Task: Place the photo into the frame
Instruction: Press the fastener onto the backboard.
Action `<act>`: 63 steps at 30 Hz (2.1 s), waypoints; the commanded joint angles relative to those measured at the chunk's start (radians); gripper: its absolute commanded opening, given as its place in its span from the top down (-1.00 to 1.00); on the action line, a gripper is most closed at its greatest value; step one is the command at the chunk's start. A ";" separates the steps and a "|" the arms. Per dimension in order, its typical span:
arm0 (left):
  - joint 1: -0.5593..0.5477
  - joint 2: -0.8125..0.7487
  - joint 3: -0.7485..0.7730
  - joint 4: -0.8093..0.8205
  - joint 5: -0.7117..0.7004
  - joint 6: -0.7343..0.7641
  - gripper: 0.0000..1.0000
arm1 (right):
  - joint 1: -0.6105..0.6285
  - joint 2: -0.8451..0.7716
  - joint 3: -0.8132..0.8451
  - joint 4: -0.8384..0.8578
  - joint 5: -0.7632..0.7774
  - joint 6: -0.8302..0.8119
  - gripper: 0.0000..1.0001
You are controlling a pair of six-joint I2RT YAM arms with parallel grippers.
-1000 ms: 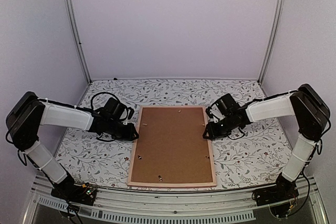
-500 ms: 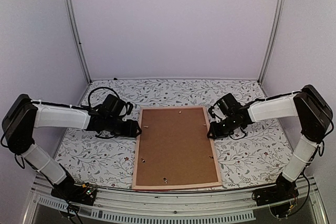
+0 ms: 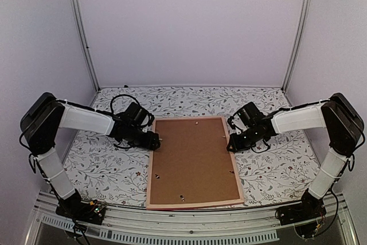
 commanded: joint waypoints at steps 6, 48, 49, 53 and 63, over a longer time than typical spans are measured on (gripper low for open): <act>-0.007 0.087 0.085 0.003 -0.076 0.026 -0.32 | 0.002 -0.033 -0.025 -0.027 0.013 -0.037 0.54; 0.024 0.219 0.187 0.057 -0.055 -0.036 0.13 | 0.001 -0.040 -0.043 -0.018 0.011 -0.035 0.54; 0.027 0.220 0.185 0.061 -0.054 -0.038 0.14 | 0.001 -0.040 -0.043 -0.019 0.011 -0.035 0.54; 0.034 0.223 0.170 0.093 -0.045 -0.049 0.23 | 0.001 -0.044 -0.048 -0.019 0.010 -0.035 0.54; 0.039 0.201 0.127 0.128 -0.039 -0.079 0.52 | 0.001 -0.044 -0.051 -0.016 0.009 -0.034 0.53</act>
